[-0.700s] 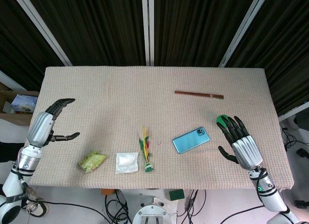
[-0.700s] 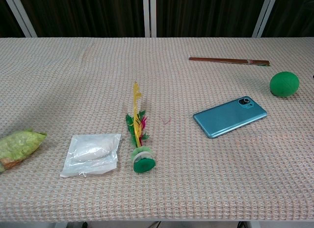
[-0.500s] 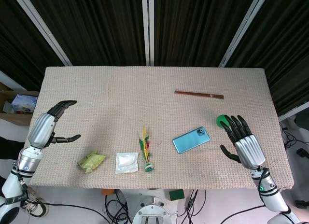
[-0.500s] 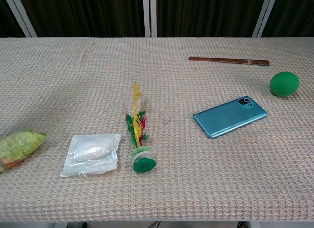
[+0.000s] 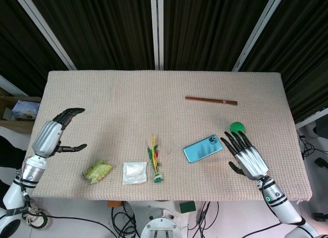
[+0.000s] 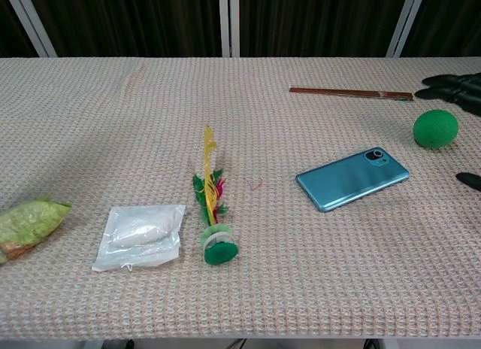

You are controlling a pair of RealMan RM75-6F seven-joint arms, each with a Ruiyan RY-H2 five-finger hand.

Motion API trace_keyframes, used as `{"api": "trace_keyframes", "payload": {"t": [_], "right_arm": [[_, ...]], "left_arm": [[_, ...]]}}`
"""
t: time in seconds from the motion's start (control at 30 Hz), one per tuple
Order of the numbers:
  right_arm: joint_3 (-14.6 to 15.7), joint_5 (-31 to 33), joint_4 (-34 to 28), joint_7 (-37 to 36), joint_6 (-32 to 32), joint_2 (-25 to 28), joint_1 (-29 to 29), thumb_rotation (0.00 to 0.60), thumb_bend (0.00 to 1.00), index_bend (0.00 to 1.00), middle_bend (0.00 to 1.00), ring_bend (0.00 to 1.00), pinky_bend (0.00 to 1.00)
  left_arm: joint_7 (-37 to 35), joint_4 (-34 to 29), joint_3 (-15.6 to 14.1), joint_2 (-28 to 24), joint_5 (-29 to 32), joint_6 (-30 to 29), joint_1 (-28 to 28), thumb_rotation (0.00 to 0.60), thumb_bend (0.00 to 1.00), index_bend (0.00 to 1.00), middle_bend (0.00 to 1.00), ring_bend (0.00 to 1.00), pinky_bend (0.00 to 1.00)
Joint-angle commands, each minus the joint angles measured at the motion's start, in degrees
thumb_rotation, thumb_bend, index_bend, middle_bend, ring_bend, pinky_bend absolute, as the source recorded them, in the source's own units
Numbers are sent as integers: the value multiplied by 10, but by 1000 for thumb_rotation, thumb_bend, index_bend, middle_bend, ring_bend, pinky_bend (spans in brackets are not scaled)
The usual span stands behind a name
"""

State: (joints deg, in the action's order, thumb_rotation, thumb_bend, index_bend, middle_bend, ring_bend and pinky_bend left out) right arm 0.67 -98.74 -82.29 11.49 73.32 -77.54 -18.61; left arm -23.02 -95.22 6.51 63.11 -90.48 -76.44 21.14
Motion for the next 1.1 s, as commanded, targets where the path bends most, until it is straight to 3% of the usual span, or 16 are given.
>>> {"api": "trace_keyframes", "payload": {"t": [0.03, 0.33, 0.53, 0.7, 1.1], "right_arm": [[4, 44, -56, 104, -90, 8, -33, 571, 327, 0, 0, 0, 0], [-21, 88, -54, 153, -183, -38, -93, 571, 327, 0, 0, 0, 0], [-33, 112, -46, 180, -195, -61, -110, 572, 327, 6, 1, 0, 0], [-35, 119, -32, 186, -193, -76, -118, 573, 327, 190, 6, 0, 0], [-31, 146, -14, 199, -198, -92, -129, 572, 327, 241, 0, 0, 0]], "left_arm": [[-1, 1, -3, 0, 1, 2, 0, 600, 24, 139, 149, 130, 233], [2, 18, -12, 4, -2, -1, -2, 600, 28, 143, 149, 118, 232], [-3, 24, -13, 6, -2, -6, -3, 600, 28, 144, 149, 118, 232], [-11, 33, -15, 8, -2, -6, -2, 600, 28, 144, 149, 118, 232], [-23, 46, -18, 11, 1, -5, 0, 600, 30, 144, 149, 118, 232]]}}
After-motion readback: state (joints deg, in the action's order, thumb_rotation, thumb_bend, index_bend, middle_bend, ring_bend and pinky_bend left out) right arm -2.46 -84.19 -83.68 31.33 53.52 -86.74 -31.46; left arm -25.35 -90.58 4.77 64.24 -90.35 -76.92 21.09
